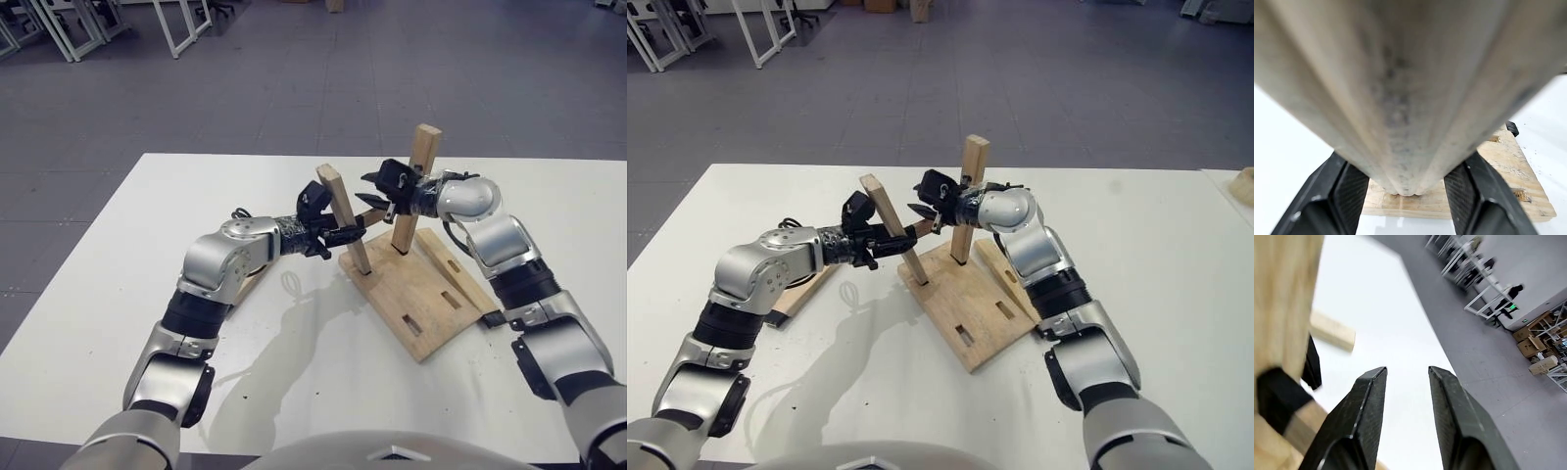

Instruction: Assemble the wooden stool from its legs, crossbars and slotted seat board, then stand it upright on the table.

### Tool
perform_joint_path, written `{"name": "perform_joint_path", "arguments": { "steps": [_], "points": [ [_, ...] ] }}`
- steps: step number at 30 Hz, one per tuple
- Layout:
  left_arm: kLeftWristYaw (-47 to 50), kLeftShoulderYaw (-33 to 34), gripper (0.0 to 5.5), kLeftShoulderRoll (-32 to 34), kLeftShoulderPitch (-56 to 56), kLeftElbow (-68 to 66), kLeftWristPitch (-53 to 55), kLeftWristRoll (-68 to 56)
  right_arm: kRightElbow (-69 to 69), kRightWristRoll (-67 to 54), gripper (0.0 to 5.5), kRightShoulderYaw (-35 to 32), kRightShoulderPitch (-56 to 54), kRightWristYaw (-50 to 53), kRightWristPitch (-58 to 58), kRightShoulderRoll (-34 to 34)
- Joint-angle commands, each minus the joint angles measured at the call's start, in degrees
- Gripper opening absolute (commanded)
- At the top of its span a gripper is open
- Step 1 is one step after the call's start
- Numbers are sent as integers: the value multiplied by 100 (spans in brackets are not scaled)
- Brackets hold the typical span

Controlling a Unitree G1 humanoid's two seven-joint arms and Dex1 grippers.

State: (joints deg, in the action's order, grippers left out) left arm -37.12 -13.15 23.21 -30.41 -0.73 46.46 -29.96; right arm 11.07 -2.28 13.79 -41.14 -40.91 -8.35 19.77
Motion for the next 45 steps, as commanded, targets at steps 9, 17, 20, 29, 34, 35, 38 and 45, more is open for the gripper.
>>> {"name": "perform_joint_path", "arguments": {
  "steps": [9,17,20,29,34,35,38,45],
  "points": [
    [349,354,271,-134,160,328,-61,238,-2732,-1258,156,-1642,606,1011,-1655,84],
    [-20,512,271,957,1322,1622,696,150,-2875,-1851,156,-2347,3038,-757,-1964,1922],
    [481,326,271,728,1535,1324,220,730,-2103,-918,156,-1753,3457,-834,-1187,2347],
    [2338,1737,271,-554,1391,941,-1801,1336,-230,493,156,-494,3378,-939,764,2374],
    [2841,2444,271,-945,413,1191,-2066,835,-772,352,156,-204,3553,-1485,1031,2410],
    [2872,2450,271,-1029,136,1213,-1995,715,-887,297,156,-190,3556,-1515,979,2362],
    [2859,2332,271,-1197,-835,824,-1829,551,-1048,328,156,-91,3529,-1454,843,2173],
    [2424,1932,271,-1554,-1905,-632,-1941,602,-1127,475,156,71,3455,-1302,685,1865]
  ]
}}
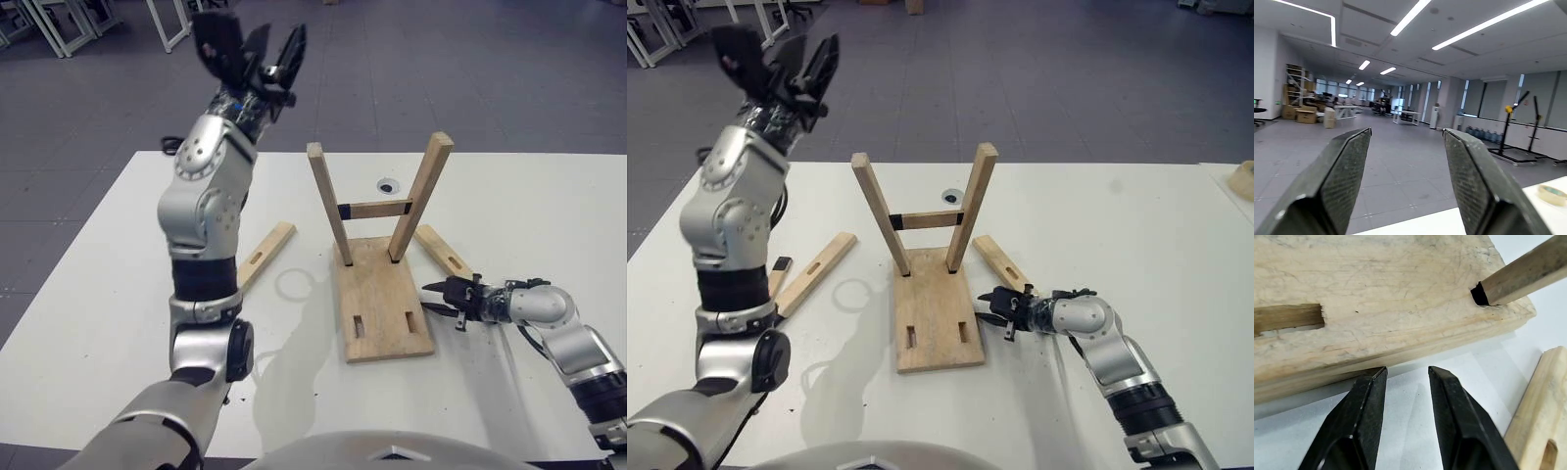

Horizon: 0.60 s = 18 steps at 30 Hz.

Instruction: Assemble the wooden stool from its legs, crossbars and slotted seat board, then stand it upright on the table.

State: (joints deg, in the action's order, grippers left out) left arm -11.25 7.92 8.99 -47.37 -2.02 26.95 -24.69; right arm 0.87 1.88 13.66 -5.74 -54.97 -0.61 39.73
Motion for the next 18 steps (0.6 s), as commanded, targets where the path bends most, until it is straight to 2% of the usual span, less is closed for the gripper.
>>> {"name": "perform_joint_path", "arguments": {
  "steps": [1,3,7,10,13,18],
  "points": [
    [-160,-153,271,-182,-249,-621,13,49,-120,80,156,78,-70,143,-105,-143],
    [-154,-143,271,-185,-328,-768,130,40,-130,115,156,67,-24,207,-119,-139],
    [-78,-527,271,30,124,-1071,1614,206,-172,174,156,78,72,354,-144,-157],
    [-70,-532,271,11,158,-980,2041,155,-152,188,156,72,77,425,-156,-171],
    [-22,-318,271,9,-260,-941,1388,267,-138,215,156,83,96,455,-152,-168],
    [149,485,271,-68,-1101,-50,266,-185,-185,227,156,102,210,456,-161,-120]
  ]
}}
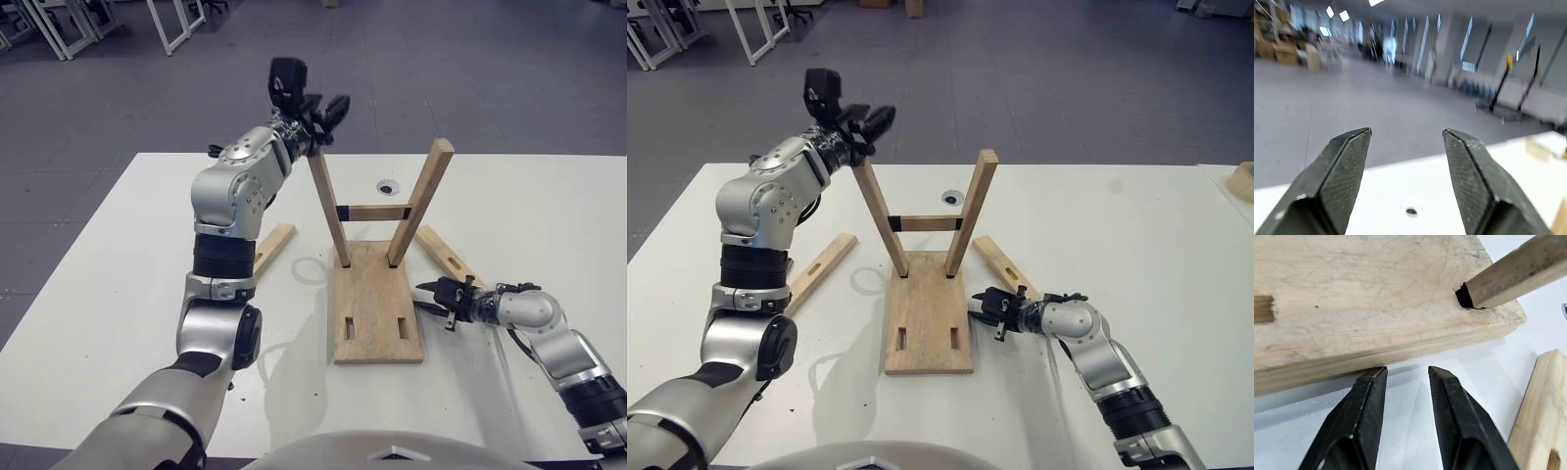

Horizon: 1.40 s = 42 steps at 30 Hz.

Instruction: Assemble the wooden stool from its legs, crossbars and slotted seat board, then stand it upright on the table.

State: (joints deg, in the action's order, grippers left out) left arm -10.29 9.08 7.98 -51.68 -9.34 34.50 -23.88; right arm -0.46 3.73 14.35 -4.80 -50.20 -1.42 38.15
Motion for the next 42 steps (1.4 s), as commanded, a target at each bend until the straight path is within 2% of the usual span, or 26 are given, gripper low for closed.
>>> {"name": "perform_joint_path", "arguments": {
  "steps": [1,4,6,8,10,12,16,18,24,29,42],
  "points": [
    [63,465,271,103,-698,895,-562,-313,-57,49,156,22,129,-10,-78,49],
    [-19,689,271,509,-21,1625,-366,-414,-186,-150,156,-235,175,139,-225,-25],
    [-133,770,271,766,802,2005,-248,-386,-465,-588,156,-691,234,477,-454,-298],
    [-498,776,271,1123,1929,2389,-375,-243,-933,-1167,156,-1311,324,1021,-816,-725],
    [-903,848,271,1396,3040,2618,-574,-133,-1377,-1491,156,-1640,515,1388,-1179,-960],
    [-1191,961,271,1536,4047,2576,-869,41,-1669,-1551,156,-1671,798,1537,-1409,-1011],
    [-1384,1218,271,1270,5654,2218,-1562,163,-1828,-1479,156,-1636,1163,1822,-1557,-1119],
    [-1586,1263,271,1348,6163,1959,-1766,212,-1829,-1433,156,-1584,1207,1867,-1573,-1106],
    [-1840,1302,271,1640,6363,847,-2136,439,-1919,-1472,156,-1470,1191,1767,-1643,-1000],
    [-2078,1056,271,1879,6219,278,-2319,679,-1967,-1456,156,-1442,1249,1716,-1652,-961],
    [-2446,641,271,2129,6563,317,-2190,920,-1844,-1448,156,-1472,1136,1595,-1682,-872]
  ]
}}
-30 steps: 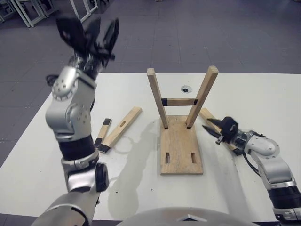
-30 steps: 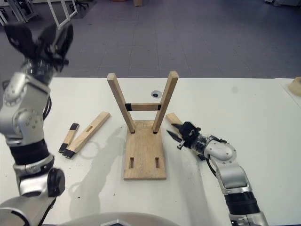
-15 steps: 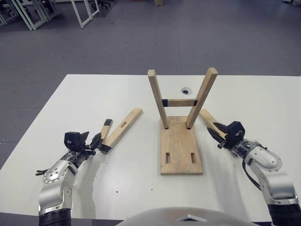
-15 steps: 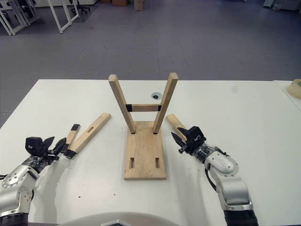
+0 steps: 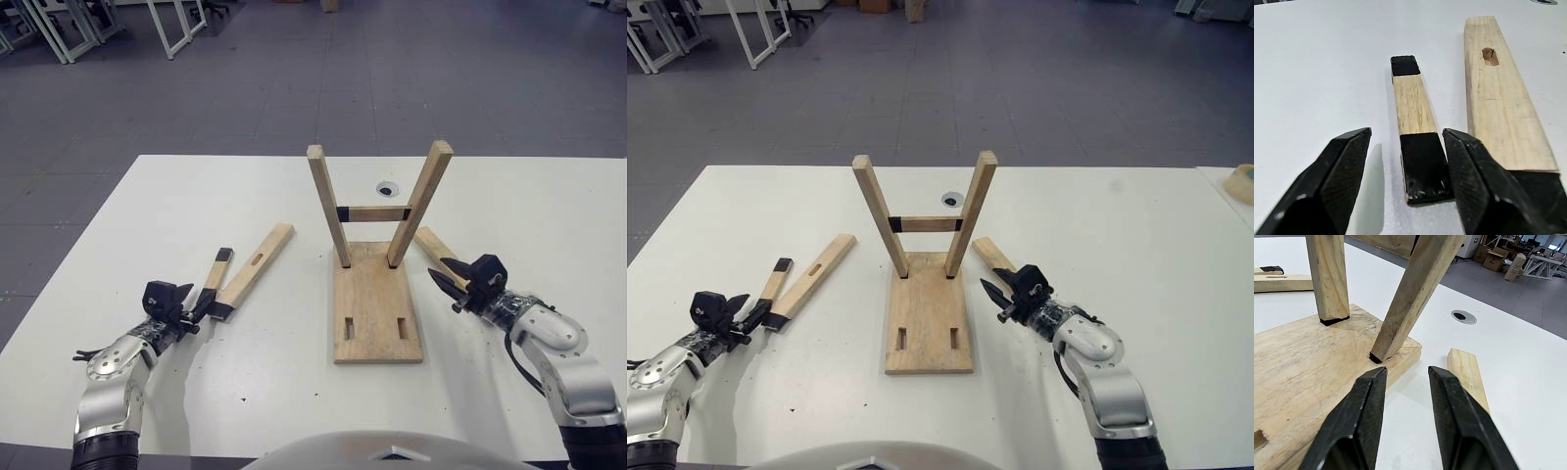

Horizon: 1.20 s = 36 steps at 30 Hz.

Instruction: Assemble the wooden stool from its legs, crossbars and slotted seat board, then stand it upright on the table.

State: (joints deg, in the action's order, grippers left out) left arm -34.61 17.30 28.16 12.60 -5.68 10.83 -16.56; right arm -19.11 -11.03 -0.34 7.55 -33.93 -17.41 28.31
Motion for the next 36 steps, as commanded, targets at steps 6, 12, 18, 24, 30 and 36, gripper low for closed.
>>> {"name": "perform_joint_path", "arguments": {
  "steps": [6,12,18,24,30,36],
  "points": [
    [217,-282,215,180,6,-26,885,188,18,68,156,22,-90,6,-49,106],
    [482,-270,130,141,-226,265,1272,125,-54,-156,156,-67,-142,-12,-229,39],
    [650,288,130,-432,-1161,1158,-95,-549,-357,-2053,189,-751,-324,-360,-1964,57],
    [807,-227,130,-656,-1795,2410,-743,-447,-843,-4163,312,-1306,-1131,424,-3262,-471],
    [897,-1460,130,-801,-2432,3438,-301,-243,-710,-5333,373,-1223,-2552,1715,-3578,-1123],
    [596,-2149,130,-586,-2241,3590,-201,108,-529,-6171,373,-1191,-3305,2355,-3454,-1548]
  ]
}}
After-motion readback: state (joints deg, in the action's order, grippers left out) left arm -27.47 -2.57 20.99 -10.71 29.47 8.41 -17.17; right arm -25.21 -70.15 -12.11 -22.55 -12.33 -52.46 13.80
